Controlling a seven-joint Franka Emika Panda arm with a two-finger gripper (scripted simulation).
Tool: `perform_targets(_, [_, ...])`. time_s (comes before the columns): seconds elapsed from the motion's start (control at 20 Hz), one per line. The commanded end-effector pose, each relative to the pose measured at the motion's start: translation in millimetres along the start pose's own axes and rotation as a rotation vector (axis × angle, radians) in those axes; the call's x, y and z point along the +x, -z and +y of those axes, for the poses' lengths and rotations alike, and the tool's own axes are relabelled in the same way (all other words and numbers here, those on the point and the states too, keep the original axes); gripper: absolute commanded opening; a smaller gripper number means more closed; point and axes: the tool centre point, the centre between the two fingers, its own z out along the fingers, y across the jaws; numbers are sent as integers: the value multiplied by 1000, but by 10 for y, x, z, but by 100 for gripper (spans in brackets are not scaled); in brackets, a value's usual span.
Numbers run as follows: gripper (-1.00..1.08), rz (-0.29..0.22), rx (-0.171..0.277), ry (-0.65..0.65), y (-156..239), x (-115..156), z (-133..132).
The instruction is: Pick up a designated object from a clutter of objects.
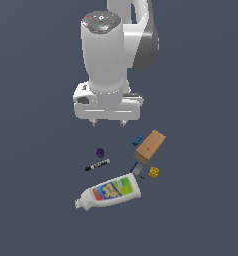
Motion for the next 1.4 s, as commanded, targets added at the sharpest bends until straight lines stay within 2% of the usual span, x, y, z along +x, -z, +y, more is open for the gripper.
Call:
perform_targets(0.0, [100,0,6,-14,-217,33,54])
perform_targets(0.4, [100,3,20,-73,-1068,67,291])
perform_targets(0.7, [100,5,20,-109,-1540,12,439])
perform_targets(1.0, [100,6,17,-130,-1805,-44,527])
perform_targets(1.35, [100,4,16,-134,-1865,-61,546])
